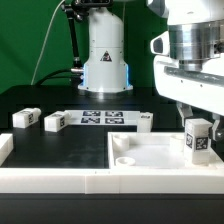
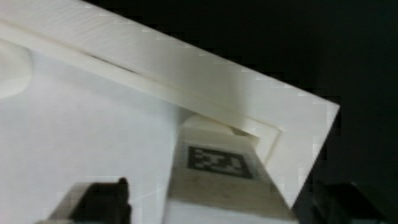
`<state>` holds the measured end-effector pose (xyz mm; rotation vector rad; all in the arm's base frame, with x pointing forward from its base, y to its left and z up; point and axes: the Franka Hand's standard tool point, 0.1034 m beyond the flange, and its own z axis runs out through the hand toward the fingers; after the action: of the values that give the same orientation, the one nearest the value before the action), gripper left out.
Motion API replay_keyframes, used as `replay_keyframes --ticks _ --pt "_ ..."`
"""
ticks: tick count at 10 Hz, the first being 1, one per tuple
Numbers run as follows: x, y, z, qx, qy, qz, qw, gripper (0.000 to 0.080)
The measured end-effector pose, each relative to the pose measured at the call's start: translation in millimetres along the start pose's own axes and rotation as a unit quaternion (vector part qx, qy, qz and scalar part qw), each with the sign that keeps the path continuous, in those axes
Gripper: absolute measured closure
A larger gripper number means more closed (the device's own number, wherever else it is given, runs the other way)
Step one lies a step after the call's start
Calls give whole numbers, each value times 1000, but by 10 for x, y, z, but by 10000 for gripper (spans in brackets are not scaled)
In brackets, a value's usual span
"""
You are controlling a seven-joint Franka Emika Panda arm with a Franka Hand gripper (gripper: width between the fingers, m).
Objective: Assemble one leg
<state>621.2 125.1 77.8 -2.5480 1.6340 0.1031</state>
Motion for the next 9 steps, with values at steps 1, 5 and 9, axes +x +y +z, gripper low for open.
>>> replay_keyframes --ticks 1,5,9 --pt "-21 3 -6 -8 -5 -47 999 196" --pt "-22 1 9 -15 -5 -325 946 153" --pt "20 -21 -17 -29 7 -545 838 150"
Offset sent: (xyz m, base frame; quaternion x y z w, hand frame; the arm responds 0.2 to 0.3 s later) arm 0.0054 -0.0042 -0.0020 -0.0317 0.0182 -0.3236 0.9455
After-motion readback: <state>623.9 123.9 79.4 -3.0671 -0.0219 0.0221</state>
